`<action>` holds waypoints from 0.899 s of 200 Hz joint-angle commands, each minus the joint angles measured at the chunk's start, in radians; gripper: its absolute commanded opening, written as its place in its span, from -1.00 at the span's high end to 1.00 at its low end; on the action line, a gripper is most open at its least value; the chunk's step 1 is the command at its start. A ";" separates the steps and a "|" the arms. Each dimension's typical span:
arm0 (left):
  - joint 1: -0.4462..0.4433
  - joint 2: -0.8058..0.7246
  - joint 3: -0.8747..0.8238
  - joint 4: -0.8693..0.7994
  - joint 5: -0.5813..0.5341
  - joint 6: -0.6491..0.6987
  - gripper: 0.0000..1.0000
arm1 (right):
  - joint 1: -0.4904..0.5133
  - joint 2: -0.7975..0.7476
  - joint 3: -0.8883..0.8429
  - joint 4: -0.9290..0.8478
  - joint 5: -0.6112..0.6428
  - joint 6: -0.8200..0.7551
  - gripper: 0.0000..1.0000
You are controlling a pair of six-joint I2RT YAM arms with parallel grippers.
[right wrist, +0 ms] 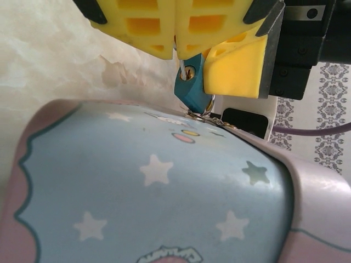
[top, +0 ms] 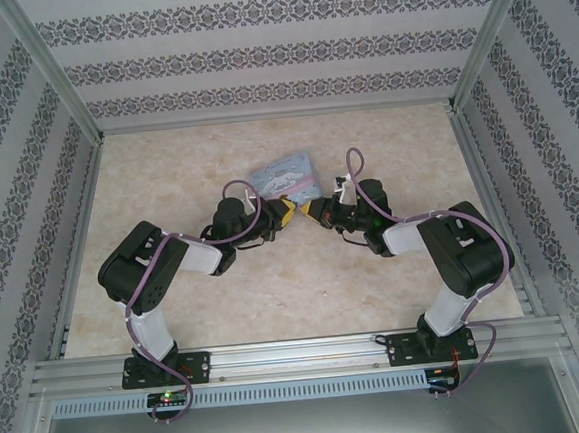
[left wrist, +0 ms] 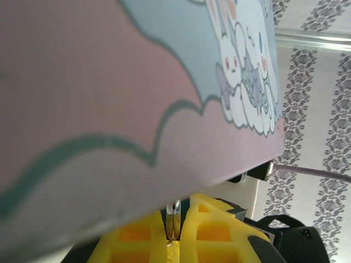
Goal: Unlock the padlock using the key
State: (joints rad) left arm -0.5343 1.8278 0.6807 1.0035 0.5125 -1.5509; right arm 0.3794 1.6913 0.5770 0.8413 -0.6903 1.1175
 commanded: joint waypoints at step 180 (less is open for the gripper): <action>-0.035 0.004 0.013 0.122 0.182 -0.060 1.00 | 0.000 -0.088 -0.096 0.070 -0.054 0.019 1.00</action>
State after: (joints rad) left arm -0.5350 1.8282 0.6941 0.9730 0.6197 -1.5749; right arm 0.3683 1.6276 0.4946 0.8619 -0.7078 1.1290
